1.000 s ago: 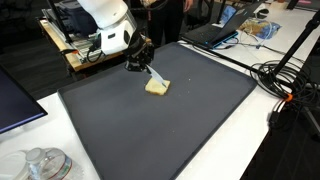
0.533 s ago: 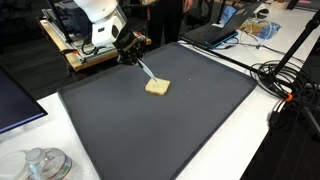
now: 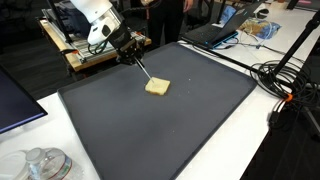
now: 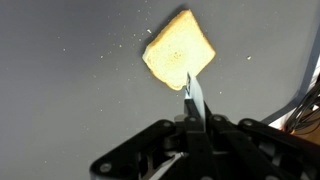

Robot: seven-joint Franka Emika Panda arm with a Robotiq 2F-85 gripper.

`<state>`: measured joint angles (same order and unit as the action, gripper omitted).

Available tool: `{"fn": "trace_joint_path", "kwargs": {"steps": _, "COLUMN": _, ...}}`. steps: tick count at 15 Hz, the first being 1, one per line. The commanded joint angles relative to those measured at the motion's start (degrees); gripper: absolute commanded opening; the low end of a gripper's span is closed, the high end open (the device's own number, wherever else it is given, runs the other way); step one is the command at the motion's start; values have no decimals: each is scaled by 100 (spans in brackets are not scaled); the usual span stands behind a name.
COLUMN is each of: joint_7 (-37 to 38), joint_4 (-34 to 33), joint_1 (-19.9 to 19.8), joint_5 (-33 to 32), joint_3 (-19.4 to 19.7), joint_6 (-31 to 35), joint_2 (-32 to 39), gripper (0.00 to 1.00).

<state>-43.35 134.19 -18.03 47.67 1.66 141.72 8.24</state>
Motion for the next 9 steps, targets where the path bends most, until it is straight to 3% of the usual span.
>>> {"fn": "trace_joint_path", "kwargs": {"steps": 1, "joint_7": -526, "joint_4": 557, "joint_1": 158, "joint_5": 913, "joint_3": 183, "joint_6": 269, "joint_2": -327, "gripper": 1}}
{"fn": "trace_joint_path", "kwargs": {"steps": 9, "joint_7": -1526, "joint_4": 1117, "joint_1": 346, "joint_5": 2593, "joint_3": 473, "joint_6": 294, "joint_2": -559, "gripper": 1}}
